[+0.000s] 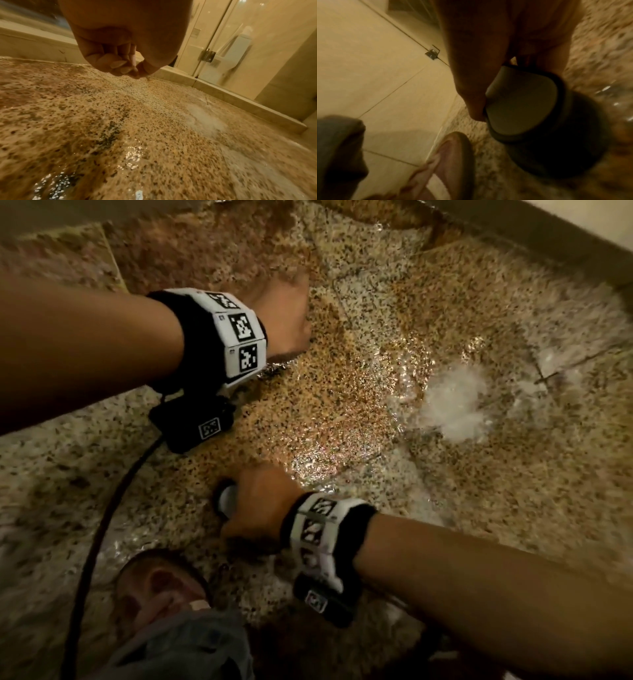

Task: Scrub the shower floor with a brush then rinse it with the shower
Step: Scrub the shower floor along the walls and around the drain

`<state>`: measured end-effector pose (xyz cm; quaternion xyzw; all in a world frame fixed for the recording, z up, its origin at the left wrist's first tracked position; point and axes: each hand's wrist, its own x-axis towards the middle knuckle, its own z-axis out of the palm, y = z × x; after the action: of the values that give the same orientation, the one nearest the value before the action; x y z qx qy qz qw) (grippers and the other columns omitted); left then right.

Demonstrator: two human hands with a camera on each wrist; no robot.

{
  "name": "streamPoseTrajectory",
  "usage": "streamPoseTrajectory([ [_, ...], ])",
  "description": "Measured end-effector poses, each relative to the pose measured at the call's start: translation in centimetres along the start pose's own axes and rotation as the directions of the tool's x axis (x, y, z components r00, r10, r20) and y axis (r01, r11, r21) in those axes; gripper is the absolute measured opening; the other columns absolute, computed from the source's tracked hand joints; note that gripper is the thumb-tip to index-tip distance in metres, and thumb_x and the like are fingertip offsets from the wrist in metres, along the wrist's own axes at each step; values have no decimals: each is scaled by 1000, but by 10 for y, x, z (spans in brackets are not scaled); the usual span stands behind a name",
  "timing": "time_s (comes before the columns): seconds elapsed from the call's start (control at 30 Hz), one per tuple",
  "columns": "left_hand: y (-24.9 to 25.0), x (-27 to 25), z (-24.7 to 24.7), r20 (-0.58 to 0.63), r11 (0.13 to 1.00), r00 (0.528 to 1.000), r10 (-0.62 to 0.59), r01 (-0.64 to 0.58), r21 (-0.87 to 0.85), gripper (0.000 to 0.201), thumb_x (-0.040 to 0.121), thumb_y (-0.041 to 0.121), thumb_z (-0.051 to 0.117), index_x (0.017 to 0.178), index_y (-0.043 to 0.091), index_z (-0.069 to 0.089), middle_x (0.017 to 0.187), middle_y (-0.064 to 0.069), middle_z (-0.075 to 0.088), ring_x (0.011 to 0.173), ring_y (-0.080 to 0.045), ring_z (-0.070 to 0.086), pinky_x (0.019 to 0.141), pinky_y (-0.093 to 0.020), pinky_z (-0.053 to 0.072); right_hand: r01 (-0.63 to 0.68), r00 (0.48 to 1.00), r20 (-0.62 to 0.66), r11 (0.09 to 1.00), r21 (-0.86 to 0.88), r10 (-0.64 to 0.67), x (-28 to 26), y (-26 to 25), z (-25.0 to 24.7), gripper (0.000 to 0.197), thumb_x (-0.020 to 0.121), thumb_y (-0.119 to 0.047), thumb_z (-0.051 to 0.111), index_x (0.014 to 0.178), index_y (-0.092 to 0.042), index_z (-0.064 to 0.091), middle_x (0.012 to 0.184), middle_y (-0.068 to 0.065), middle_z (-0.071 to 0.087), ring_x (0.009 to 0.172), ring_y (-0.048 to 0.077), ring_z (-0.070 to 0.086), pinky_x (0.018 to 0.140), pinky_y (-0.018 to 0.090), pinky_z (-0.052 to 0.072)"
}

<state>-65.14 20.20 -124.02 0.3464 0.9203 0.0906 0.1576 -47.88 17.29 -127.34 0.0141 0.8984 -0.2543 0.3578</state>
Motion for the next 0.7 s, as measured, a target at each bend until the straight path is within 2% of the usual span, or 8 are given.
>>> streamPoseTrajectory([
  [0.03,-2,1,3,13,1000,1000,9,-9,-3,45,93,19,51,131,-2,37,109,-24,58,99,-39,56,71,-37,41,-59,998,-17,996,65,60,-4,21,-9,30,73,-42,76,90,-18,67,89,8,67,85,25,65,62,29,50],
  [0.13,-4,3,11,58,1000,998,11,-10,-9,47,90,22,53,128,-3,39,103,-26,59,96,-41,58,80,-44,49,-263,954,-91,945,196,284,-26,109,-49,52,65,-50,81,106,-21,65,94,-1,68,84,17,64,74,26,55],
  [0.27,11,4,12,106,998,993,48,-51,26,43,88,24,54,120,-2,43,99,-27,61,93,-41,60,80,-47,52,-546,779,-248,817,184,576,-54,187,-95,56,61,-55,81,97,-23,52,100,3,62,78,19,53,67,20,42],
  [0.3,18,5,13,108,997,992,70,-73,27,41,88,23,54,118,-2,43,101,-27,60,94,-41,59,80,-46,52,-545,773,-257,815,198,580,-54,186,-99,58,62,-54,81,100,-22,52,100,3,61,76,18,53,64,21,42],
  [0.4,42,7,18,123,989,983,139,-143,29,39,89,21,53,119,-1,42,103,-25,60,94,-41,59,76,-42,50,-368,856,-273,888,276,439,-35,150,-86,63,59,-54,83,105,-21,55,94,-2,62,71,11,58,58,18,49],
  [0.53,63,8,29,137,975,968,211,-219,48,35,89,25,53,116,4,43,92,-17,57,80,-32,54,67,-38,45,-194,958,-177,963,188,228,-11,90,-37,70,59,-54,83,114,-17,62,104,4,67,90,21,65,75,31,57],
  [0.63,69,12,35,143,967,960,241,-250,43,33,89,24,53,114,4,44,94,-20,60,85,-35,58,66,-36,43,-235,936,-214,948,215,280,-20,121,-45,67,58,-53,84,108,-15,61,100,4,68,88,21,65,73,32,57],
  [0.7,66,15,37,144,966,958,247,-255,44,33,89,24,52,113,4,45,96,-21,61,89,-38,59,67,-38,46,-361,860,-278,895,263,429,-37,166,-74,61,55,-53,86,97,-18,58,95,1,66,78,16,62,62,24,51],
])
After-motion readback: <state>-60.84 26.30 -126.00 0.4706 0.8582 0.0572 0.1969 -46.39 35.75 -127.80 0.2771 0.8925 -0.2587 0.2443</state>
